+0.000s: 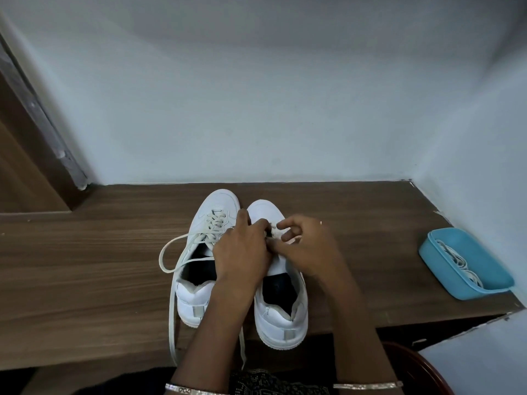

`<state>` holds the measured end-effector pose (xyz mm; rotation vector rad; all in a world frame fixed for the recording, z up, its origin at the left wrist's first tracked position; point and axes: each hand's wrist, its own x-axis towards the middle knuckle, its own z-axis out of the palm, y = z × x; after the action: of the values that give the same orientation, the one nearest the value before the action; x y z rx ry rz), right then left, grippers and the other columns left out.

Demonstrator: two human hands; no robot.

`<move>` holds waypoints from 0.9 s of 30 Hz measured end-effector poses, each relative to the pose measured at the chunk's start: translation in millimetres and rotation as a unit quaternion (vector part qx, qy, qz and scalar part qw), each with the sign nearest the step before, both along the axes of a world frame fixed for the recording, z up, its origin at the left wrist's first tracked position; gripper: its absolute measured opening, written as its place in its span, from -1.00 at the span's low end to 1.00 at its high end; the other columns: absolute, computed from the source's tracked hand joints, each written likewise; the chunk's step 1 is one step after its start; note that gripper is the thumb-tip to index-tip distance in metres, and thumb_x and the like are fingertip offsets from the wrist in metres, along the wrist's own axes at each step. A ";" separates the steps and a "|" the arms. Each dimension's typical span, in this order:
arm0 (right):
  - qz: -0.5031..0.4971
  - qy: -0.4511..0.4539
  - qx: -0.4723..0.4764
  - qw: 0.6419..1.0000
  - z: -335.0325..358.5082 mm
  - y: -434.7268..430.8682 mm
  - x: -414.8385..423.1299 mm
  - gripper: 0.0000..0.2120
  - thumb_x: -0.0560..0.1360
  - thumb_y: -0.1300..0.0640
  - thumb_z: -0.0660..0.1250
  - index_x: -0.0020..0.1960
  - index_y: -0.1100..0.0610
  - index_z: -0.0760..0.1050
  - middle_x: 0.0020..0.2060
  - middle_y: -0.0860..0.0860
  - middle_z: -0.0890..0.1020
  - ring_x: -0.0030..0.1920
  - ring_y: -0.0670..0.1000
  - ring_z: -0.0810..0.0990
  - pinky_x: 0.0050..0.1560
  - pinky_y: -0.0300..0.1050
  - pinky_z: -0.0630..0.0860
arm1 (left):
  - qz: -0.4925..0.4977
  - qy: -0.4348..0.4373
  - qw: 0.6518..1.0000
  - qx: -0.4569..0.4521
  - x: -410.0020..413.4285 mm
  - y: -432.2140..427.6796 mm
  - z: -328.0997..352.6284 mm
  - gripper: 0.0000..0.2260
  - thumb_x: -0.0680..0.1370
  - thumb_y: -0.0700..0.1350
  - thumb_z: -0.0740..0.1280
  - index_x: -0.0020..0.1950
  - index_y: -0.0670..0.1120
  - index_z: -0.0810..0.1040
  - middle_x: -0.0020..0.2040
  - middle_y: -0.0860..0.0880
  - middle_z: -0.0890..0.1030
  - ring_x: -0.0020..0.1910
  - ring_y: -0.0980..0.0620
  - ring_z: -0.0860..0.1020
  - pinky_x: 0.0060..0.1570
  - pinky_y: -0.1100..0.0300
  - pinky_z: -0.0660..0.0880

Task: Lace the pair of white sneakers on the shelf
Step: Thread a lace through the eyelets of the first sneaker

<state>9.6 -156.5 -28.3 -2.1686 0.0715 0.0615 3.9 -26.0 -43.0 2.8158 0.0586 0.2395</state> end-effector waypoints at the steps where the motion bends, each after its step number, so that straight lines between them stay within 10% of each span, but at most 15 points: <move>1: -0.003 -0.005 -0.014 1.000 -2.2 4.9 -0.3 -0.71 0.36 -0.07 0.56 0.02 -0.02 0.61 -0.20 -0.10 0.66 -0.22 -0.18 0.59 -0.14 -0.22 0.50 | -0.002 0.003 1.000 0.005 -0.1 0.0 -0.3 -0.79 0.62 -0.07 0.20 0.21 0.12 0.53 0.18 -0.03 0.36 -0.09 -0.09 0.59 -0.29 0.11 0.33; 15: -0.052 -0.059 -0.033 0.996 -11.1 -5.4 4.2 -0.92 0.35 0.13 0.55 -0.19 0.06 0.66 -0.36 -0.08 0.67 -0.30 -0.12 0.64 -0.18 -0.11 0.61 | -0.011 -0.007 1.000 0.013 5.0 -2.1 -12.5 -0.84 0.60 0.03 0.23 0.18 0.12 0.44 0.18 -0.04 0.38 -0.05 -0.12 0.56 -0.26 0.12 0.31; 27: -0.143 -0.031 0.058 0.988 -23.9 -12.0 6.1 -0.89 0.28 0.23 0.53 -0.26 0.07 0.63 -0.36 0.00 0.67 -0.29 0.01 0.65 -0.19 -0.02 0.62 | -0.065 -0.075 0.919 -0.382 13.3 12.1 -14.0 -0.85 0.58 -0.05 0.33 -0.15 0.02 0.41 -0.14 0.12 0.60 -0.30 0.12 0.54 -0.22 0.06 0.48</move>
<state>15.7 -168.5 -52.2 -2.0218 0.3339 -0.1618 17.1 -13.9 -56.9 2.0064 -0.0590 0.3162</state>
